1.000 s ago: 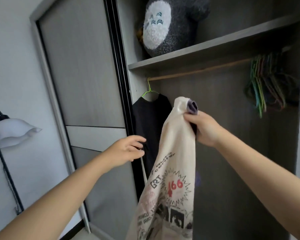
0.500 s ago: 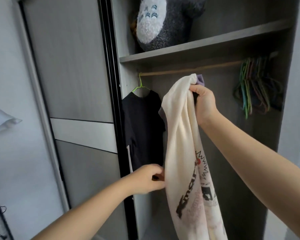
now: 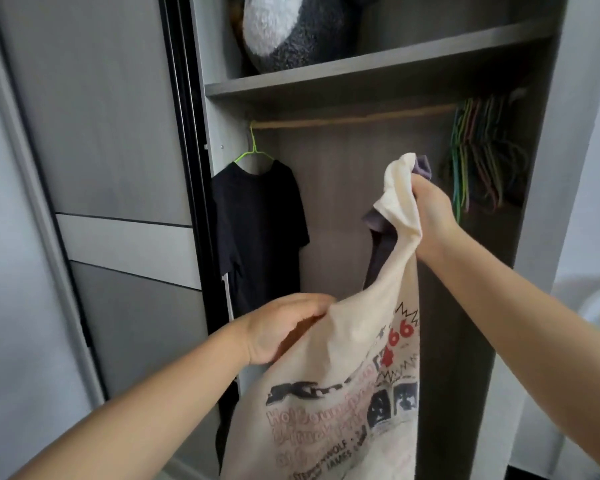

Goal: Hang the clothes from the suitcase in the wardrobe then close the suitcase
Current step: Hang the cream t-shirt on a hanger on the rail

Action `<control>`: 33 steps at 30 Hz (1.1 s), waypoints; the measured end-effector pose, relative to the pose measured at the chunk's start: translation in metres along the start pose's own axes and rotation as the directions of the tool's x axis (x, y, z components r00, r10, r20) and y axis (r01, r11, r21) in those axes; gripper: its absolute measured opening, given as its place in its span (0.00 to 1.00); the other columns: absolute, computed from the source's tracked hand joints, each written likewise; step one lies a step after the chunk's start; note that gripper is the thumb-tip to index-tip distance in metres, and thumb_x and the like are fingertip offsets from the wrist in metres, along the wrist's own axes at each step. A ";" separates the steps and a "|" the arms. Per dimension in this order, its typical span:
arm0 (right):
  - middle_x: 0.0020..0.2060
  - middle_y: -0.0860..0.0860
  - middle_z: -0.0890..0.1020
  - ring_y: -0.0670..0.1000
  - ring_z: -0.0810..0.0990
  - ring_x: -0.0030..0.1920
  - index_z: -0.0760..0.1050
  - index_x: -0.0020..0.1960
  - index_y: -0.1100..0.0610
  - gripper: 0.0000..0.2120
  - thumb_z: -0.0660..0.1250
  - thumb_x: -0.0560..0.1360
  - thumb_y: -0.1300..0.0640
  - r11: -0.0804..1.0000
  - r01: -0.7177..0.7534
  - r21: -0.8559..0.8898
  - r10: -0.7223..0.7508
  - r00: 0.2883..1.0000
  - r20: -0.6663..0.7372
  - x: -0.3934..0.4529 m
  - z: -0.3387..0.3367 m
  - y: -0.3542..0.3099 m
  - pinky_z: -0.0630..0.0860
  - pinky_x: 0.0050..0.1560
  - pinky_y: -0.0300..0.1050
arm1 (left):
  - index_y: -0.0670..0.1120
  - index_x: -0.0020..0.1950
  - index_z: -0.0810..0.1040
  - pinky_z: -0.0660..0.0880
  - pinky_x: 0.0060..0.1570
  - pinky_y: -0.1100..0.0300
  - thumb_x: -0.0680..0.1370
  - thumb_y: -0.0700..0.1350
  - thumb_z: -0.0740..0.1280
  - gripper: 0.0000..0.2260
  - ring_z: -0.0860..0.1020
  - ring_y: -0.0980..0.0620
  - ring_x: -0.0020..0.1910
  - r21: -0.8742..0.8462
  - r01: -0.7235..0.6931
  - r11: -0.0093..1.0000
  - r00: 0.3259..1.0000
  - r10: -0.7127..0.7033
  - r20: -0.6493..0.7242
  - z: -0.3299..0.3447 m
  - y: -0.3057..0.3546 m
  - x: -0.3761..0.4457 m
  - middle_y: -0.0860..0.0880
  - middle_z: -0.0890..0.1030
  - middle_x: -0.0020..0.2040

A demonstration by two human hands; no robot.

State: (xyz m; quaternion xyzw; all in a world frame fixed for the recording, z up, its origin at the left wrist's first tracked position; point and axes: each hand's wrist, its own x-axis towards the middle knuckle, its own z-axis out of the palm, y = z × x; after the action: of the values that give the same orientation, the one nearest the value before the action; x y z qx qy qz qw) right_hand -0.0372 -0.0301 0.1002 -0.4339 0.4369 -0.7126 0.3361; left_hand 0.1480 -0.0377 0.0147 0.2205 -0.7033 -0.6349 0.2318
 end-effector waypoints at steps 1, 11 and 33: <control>0.34 0.48 0.72 0.45 0.71 0.34 0.68 0.36 0.52 0.13 0.54 0.79 0.58 0.999 -0.035 0.026 0.034 0.999 0.010 -0.001 -0.001 0.004 0.69 0.37 0.39 | 0.48 0.47 0.76 0.72 0.44 0.65 0.73 0.47 0.60 0.08 0.76 0.57 0.41 0.079 -0.005 0.997 1.000 0.004 0.013 0.002 -0.001 0.001 0.52 0.77 0.41; 0.37 0.49 0.75 0.46 0.76 0.37 0.73 0.47 0.53 0.09 0.56 0.78 0.63 0.879 -0.151 0.452 0.160 0.987 0.020 0.001 0.008 0.007 0.75 0.44 0.38 | 0.49 0.33 0.65 0.65 0.36 0.66 0.76 0.48 0.66 0.15 0.67 0.59 0.35 0.800 0.162 0.578 0.957 0.106 -0.271 0.014 -0.043 0.014 0.54 0.69 0.36; 0.41 0.56 0.79 0.53 0.75 0.38 0.76 0.54 0.60 0.10 0.59 0.78 0.59 0.987 -0.161 -0.018 0.159 0.982 -0.099 0.059 -0.103 0.041 0.72 0.43 0.45 | 0.50 0.35 0.61 0.61 0.31 0.64 0.80 0.43 0.59 0.14 0.66 0.56 0.32 0.778 0.384 0.497 0.671 0.429 -0.605 -0.056 -0.006 0.037 0.51 0.67 0.32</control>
State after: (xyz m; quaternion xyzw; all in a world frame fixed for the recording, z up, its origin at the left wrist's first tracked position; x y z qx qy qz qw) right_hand -0.1505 -0.0622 0.0573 -0.3664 0.4955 -0.6979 0.3650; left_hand 0.1528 -0.1046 0.0154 0.5318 -0.7651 -0.0397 0.3609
